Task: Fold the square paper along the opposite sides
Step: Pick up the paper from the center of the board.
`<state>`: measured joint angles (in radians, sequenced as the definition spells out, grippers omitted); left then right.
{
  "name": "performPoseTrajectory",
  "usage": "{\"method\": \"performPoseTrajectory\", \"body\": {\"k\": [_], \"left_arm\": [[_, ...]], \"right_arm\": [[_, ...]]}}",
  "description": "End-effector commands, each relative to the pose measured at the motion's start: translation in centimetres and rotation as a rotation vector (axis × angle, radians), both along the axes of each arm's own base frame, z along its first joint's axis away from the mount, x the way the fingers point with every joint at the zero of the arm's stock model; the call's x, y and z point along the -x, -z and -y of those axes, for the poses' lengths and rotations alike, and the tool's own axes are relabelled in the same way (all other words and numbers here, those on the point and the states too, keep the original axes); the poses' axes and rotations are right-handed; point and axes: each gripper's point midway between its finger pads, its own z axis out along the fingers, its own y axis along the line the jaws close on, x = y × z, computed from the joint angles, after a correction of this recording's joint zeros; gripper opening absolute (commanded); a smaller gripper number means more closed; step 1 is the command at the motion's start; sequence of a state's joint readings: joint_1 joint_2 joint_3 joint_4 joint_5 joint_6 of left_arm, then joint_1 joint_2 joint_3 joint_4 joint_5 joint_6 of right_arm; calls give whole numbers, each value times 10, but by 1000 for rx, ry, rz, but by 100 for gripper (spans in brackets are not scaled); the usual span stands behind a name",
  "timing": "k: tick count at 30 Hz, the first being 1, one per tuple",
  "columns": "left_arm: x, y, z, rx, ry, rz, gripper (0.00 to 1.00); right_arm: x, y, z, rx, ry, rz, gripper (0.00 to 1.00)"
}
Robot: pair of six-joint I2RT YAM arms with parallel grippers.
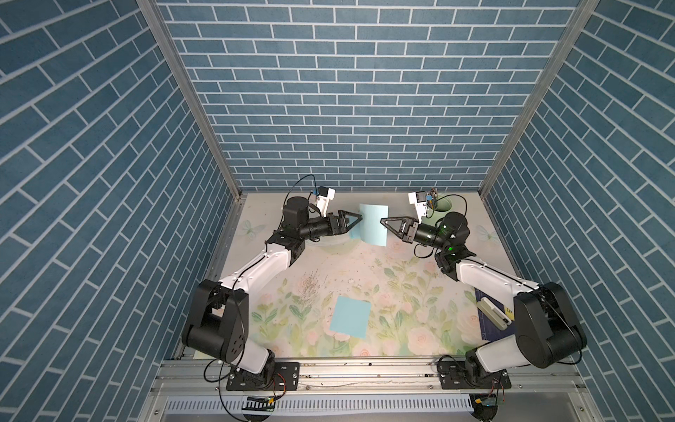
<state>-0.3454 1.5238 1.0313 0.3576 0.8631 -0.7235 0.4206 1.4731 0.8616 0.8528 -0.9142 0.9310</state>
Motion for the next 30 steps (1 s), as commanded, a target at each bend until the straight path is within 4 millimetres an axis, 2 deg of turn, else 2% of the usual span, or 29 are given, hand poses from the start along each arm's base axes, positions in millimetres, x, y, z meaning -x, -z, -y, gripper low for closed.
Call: {"method": "performPoseTrajectory", "body": {"k": [1, 4, 6, 7, 12, 14, 21, 24, 30], "left_arm": [[13, -9, 5, 53, 64, 21, 100], [19, -11, 4, 56, 76, 36, 100], [23, -15, 3, 61, 84, 49, 97], [24, -16, 3, 60, 84, 53, 92], [27, -15, -1, 21, 63, 67, 52], [26, -10, -3, 4, 53, 59, 40], [24, -3, -5, -24, 36, 48, 16], [23, -1, -5, -28, 32, 43, 0], [22, 0, -4, -29, 31, 31, 0]], "right_arm": [[9, -8, -4, 21, -63, 57, 0], [6, -10, -5, 20, -65, 55, 0], [0, -4, -7, 30, -64, 35, 0], [-2, -2, -7, 38, -61, 27, 0], [-15, 8, -4, 103, -30, 13, 0], [-17, 10, -2, 116, -26, 8, 0], [-21, 16, 2, 147, -15, 0, 0], [-21, 18, 2, 155, -19, -2, 0], [-22, 22, 5, 173, -11, 11, 0]]}}
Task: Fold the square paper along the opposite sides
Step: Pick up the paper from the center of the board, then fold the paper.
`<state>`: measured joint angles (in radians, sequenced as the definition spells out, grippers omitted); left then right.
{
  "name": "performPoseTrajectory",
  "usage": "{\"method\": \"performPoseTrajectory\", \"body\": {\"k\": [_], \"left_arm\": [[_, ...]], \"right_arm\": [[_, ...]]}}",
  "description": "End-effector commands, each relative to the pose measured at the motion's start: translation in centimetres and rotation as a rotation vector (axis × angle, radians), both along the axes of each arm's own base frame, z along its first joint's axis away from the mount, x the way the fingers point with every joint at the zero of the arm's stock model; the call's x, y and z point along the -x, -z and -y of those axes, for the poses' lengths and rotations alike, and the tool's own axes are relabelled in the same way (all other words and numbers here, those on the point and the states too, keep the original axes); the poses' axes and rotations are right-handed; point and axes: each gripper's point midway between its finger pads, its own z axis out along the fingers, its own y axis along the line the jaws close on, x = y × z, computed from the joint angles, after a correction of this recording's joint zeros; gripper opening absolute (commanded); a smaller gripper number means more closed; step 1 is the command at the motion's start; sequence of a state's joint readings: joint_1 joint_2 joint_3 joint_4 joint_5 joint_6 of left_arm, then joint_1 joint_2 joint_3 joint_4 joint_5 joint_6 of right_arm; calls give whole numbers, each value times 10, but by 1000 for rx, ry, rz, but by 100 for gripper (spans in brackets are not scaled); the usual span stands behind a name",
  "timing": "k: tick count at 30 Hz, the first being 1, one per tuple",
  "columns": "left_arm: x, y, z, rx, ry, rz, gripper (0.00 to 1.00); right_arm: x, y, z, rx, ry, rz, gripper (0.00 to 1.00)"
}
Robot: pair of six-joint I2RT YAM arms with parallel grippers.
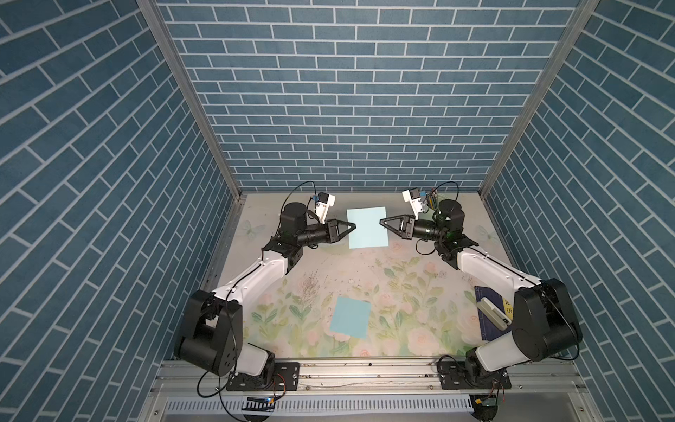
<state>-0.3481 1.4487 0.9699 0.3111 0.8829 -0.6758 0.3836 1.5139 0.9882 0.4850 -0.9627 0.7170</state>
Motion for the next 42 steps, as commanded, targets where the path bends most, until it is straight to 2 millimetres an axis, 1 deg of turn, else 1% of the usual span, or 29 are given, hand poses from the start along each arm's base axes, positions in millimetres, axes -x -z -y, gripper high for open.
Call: {"method": "performPoseTrajectory", "body": {"k": [1, 2, 3, 4, 6, 9, 12, 14, 15, 17, 19, 21, 23, 26, 30, 36, 42], "left_arm": [[0, -6, 1, -4, 3, 26, 0], [2, -12, 1, -4, 6, 38, 0], [4, -18, 2, -8, 8, 51, 0], [7, -23, 4, -14, 15, 65, 0], [13, -36, 10, -24, 27, 90, 0], [23, -59, 24, -13, 64, 129, 0], [30, -82, 36, 20, 94, 171, 0], [32, -93, 39, 49, 107, 196, 0], [30, -96, 40, 54, 110, 210, 0], [19, -91, 41, 25, 92, 214, 0], [6, -79, 42, -11, 71, 205, 0], [-7, -66, 40, -48, 46, 191, 0], [-16, -57, 34, -78, 15, 186, 0], [-21, -55, 25, -99, -16, 207, 0], [-22, -57, 20, -110, -25, 218, 0], [-20, -55, 17, -110, -25, 218, 0], [-22, -53, 7, -114, -42, 213, 0]], "right_arm": [[-6, -2, 5, 28, 10, 64, 4], [-11, 5, 10, 55, 37, 65, 14], [-16, 11, 15, 81, 71, 66, 21], [-20, 17, 19, 99, 96, 66, 26], [-34, 32, 25, 156, 171, 74, 31], [-53, 50, 25, 223, 238, 68, 32], [-59, 59, 11, 238, 244, 71, 31], [-60, 55, -3, 217, 224, 84, 31], [-61, 50, -10, 196, 208, 93, 31], [-62, 32, -20, 129, 178, 115, 31], [-62, 12, -26, 80, 155, 140, 32], [-57, -6, -27, 45, 136, 162, 35], [-50, -16, -23, 29, 128, 168, 38], [-41, -22, -10, 6, 134, 153, 42], [-29, -25, 1, -12, 136, 136, 46], [-14, -34, 4, -53, 110, 142, 55], [-2, -41, 7, -76, 103, 175, 63]]}}
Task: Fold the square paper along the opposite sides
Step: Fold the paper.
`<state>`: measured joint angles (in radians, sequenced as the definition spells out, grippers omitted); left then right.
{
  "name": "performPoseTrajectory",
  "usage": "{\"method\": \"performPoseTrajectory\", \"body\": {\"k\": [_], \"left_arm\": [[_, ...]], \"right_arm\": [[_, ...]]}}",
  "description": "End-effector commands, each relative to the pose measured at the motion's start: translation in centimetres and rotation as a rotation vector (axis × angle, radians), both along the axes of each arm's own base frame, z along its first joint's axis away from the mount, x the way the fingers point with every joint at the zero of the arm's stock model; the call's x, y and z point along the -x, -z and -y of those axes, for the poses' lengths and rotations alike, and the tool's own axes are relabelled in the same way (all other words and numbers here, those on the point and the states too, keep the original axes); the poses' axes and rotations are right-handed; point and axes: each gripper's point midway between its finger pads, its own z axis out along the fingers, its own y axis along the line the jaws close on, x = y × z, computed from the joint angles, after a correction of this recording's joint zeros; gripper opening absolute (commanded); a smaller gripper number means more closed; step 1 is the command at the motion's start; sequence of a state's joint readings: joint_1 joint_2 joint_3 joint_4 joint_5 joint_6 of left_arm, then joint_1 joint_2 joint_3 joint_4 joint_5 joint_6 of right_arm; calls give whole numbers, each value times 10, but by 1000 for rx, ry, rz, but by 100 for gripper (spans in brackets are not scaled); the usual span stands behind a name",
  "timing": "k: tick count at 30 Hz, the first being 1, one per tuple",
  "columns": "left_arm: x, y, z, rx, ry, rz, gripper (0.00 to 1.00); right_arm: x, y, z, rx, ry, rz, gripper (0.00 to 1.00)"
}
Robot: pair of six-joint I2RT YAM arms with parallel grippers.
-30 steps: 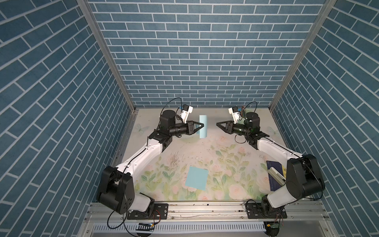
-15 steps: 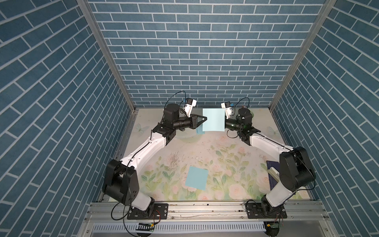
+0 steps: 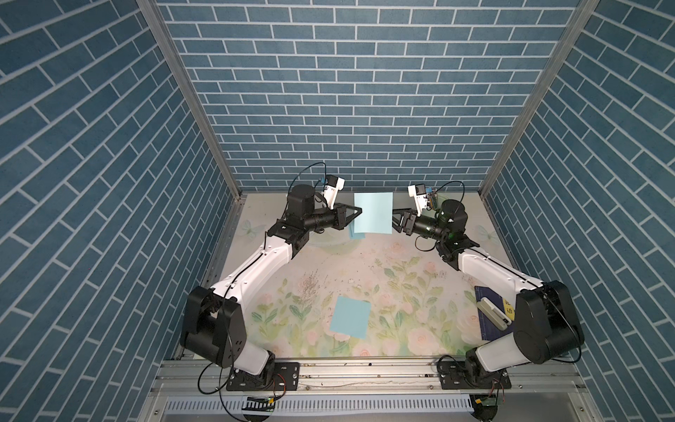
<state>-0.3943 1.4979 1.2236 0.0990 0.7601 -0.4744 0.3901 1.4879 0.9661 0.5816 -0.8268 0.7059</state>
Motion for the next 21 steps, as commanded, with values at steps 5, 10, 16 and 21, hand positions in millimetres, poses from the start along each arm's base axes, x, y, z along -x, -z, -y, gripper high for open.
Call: {"method": "performPoseTrajectory", "body": {"k": [5, 10, 16, 21], "left_arm": [[4, -8, -7, 4, 9, 34, 0], [8, -8, -8, 2, 19, 38, 0], [13, -9, -9, 3, 26, 49, 0], [16, -9, -9, 2, 28, 53, 0]], "right_arm": [[20, -29, -1, -67, -39, 86, 65], [22, -34, -5, -84, -42, 99, 68], [23, -40, -20, -121, -83, 99, 70], [24, -42, -33, -139, -116, 93, 74]]}}
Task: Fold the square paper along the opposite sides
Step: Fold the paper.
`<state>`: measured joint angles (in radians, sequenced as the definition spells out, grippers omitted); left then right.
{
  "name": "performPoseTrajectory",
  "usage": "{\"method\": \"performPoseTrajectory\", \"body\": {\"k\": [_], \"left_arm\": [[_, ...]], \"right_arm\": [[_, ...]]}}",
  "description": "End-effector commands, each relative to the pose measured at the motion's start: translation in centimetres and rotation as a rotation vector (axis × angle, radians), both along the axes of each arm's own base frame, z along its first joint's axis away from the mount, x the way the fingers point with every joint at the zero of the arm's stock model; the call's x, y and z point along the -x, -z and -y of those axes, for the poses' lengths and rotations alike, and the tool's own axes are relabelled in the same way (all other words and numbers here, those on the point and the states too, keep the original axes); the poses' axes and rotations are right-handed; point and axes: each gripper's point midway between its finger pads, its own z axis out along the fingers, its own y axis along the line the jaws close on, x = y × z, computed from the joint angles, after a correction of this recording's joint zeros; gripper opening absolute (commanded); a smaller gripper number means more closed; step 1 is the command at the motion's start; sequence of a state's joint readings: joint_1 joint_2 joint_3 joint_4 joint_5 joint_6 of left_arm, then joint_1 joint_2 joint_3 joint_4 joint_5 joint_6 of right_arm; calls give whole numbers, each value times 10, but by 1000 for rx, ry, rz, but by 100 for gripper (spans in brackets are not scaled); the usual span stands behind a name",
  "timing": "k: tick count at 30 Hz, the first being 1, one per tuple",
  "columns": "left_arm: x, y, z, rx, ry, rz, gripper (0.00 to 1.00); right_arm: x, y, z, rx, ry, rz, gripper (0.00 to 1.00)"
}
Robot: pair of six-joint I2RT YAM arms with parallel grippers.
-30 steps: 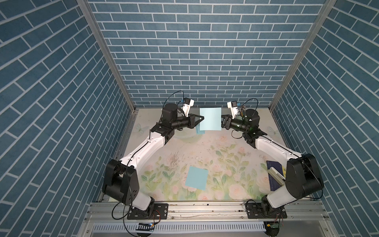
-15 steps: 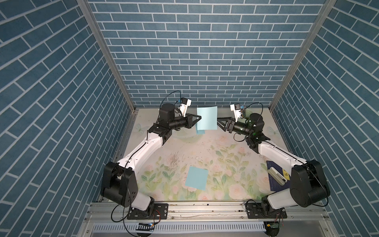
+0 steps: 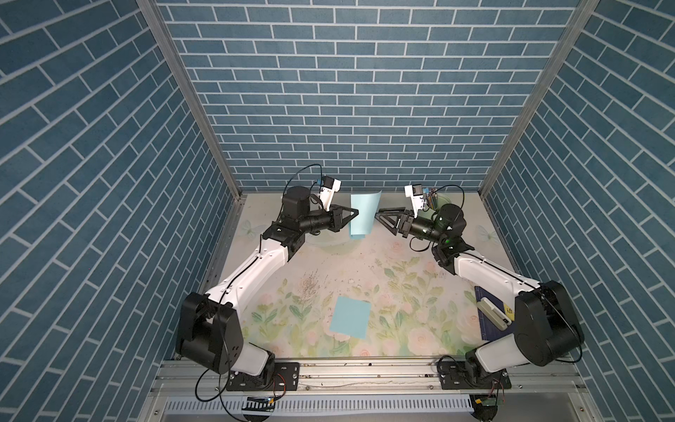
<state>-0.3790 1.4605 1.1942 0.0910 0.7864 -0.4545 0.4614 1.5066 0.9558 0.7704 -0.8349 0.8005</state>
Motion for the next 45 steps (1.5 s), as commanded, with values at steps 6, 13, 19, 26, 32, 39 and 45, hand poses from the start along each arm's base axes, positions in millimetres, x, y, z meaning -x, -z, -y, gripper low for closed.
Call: {"method": "performPoseTrajectory", "body": {"k": [6, 13, 19, 26, 32, 39, 45], "left_arm": [[10, -12, -3, 10, 20, 51, 0], [16, -19, -2, 19, 44, 66, 0], [23, -30, 0, 48, 77, 81, 0], [27, -33, 1, 56, 97, 82, 0], [30, -33, 0, 54, 104, 83, 0], [32, -35, 0, 52, 107, 88, 1], [34, -36, -1, 49, 111, 96, 5]], "right_arm": [[10, -17, -25, -50, -94, 32, 79], [22, -20, -39, -57, -179, 45, 77], [34, -27, -44, -99, -254, 56, 69], [40, -28, -45, -96, -287, 58, 58], [42, -29, -45, -94, -302, 57, 44], [45, -28, -45, -93, -317, 50, 32], [46, -29, -43, -93, -321, 50, 23]]}}
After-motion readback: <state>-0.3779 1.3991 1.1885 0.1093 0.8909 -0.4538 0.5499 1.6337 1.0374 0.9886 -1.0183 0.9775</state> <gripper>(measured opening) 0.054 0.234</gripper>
